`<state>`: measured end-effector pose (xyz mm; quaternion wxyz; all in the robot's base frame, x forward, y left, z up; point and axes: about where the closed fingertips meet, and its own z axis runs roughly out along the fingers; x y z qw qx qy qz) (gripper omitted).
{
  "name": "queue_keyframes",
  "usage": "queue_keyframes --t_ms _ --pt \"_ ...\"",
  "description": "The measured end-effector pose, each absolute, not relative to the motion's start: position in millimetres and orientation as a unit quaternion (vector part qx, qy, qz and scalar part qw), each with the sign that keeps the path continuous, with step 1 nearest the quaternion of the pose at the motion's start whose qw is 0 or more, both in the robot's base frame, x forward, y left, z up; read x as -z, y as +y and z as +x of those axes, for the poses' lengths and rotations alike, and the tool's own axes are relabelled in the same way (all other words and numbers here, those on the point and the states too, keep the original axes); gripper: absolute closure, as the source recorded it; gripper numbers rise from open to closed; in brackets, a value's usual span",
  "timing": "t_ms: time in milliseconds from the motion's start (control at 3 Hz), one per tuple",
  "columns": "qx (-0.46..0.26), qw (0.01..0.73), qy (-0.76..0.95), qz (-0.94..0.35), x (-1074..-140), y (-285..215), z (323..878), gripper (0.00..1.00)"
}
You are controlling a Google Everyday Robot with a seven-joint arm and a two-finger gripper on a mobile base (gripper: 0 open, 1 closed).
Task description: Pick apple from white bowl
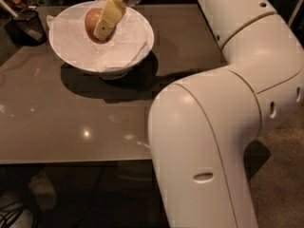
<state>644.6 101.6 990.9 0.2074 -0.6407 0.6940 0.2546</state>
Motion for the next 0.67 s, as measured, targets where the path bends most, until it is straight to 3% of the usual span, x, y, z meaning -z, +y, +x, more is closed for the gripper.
queue_keyframes --t_ms 333,667 --pt "-0.261 0.213 0.677 -0.655 -1008.4 84.4 600.9 1.00" --pt "-0.262 0.219 0.678 -0.651 -1006.4 89.5 603.8 1.00"
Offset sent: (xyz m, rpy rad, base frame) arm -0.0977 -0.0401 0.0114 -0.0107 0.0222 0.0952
